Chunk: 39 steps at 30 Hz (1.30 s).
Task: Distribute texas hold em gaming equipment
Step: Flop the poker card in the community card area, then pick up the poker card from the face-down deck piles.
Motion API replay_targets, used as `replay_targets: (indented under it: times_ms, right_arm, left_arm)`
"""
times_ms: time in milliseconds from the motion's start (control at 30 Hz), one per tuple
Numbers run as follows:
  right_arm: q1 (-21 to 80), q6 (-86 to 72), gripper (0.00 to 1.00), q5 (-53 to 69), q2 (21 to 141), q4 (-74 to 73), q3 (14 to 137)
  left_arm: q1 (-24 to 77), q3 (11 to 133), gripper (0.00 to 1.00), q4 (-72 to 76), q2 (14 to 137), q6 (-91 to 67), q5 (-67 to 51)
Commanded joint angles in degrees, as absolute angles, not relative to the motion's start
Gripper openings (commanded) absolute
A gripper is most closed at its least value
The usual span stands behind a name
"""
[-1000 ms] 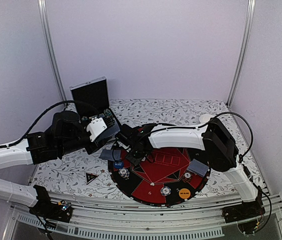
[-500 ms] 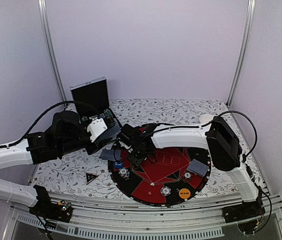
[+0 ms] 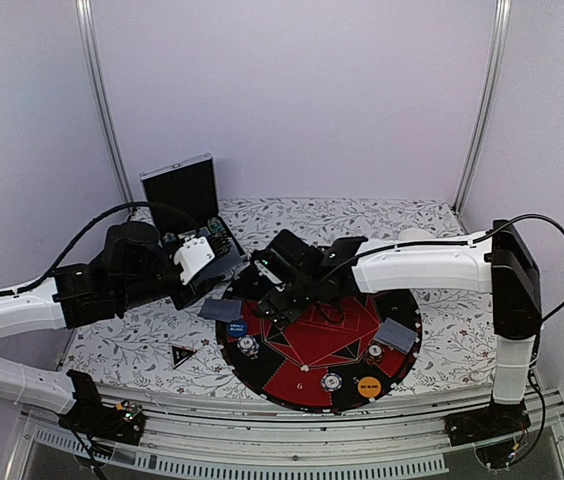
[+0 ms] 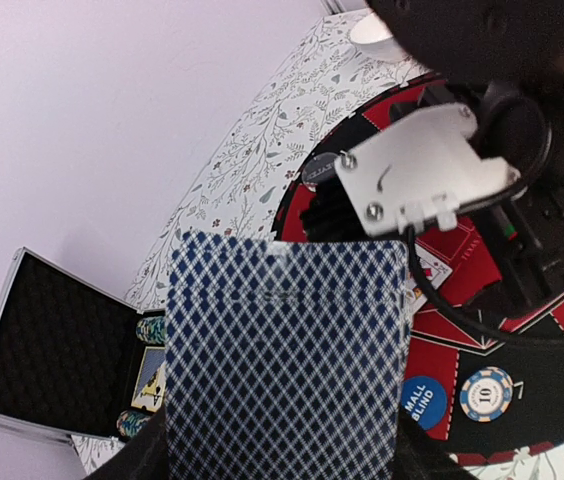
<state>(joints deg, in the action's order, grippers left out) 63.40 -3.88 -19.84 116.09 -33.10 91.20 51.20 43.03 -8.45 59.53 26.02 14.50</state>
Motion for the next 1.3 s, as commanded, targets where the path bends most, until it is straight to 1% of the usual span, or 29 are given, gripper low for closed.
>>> replay_targets:
  times_ms: [0, 100, 167, 267, 367, 433, 500, 667, 967, 1267]
  right_arm:
    - [63.6, -5.0, 0.99, -25.6, 108.7, -27.7, 85.7]
    - [63.6, -4.8, 0.99, -29.0, 101.9, -23.3, 80.4]
    - [63.5, -3.8, 0.99, -26.2, 96.1, -17.8, 76.3]
    - [63.4, -1.9, 0.99, -13.9, 87.7, -6.1, 70.9]
    - [63.4, -3.1, 0.99, 0.2, 83.6, 2.8, 66.6]
    - [63.4, -6.2, 0.99, 7.0, 84.5, 4.9, 67.6]
    - [63.4, -9.4, 0.99, 11.2, 87.0, 4.5, 70.5]
    - [63.0, -17.5, 0.99, 14.2, 94.3, 0.5, 77.4]
    - [61.6, -19.9, 1.0, 14.3, 100.1, -3.2, 83.0]
    - [60.3, -19.0, 1.0, 11.8, 105.8, -9.8, 88.9]
  left_arm:
    - [50.5, 44.2, 0.56, -7.5, 59.5, 25.7, 14.0]
    - [50.5, 44.0, 0.56, -7.4, 59.1, 26.2, 13.0]
    - [50.6, 43.8, 0.56, -7.5, 58.6, 26.8, 10.8]
    - [50.8, 43.2, 0.55, -7.6, 57.6, 27.8, 7.1]
    - [51.1, 42.5, 0.55, -7.5, 56.6, 28.9, 4.2]
    - [51.5, 42.2, 0.55, -7.5, 56.2, 29.5, 2.4]
    - [52.0, 41.8, 0.54, -7.5, 56.0, 30.2, 1.5]
    - [53.5, 41.2, 0.53, -7.4, 55.4, 31.4, 2.2]
    - [54.5, 41.0, 0.53, -7.4, 54.3, 32.0, 2.5]
    - [54.8, 40.8, 0.53, -7.2, 54.3, 32.4, 3.5]
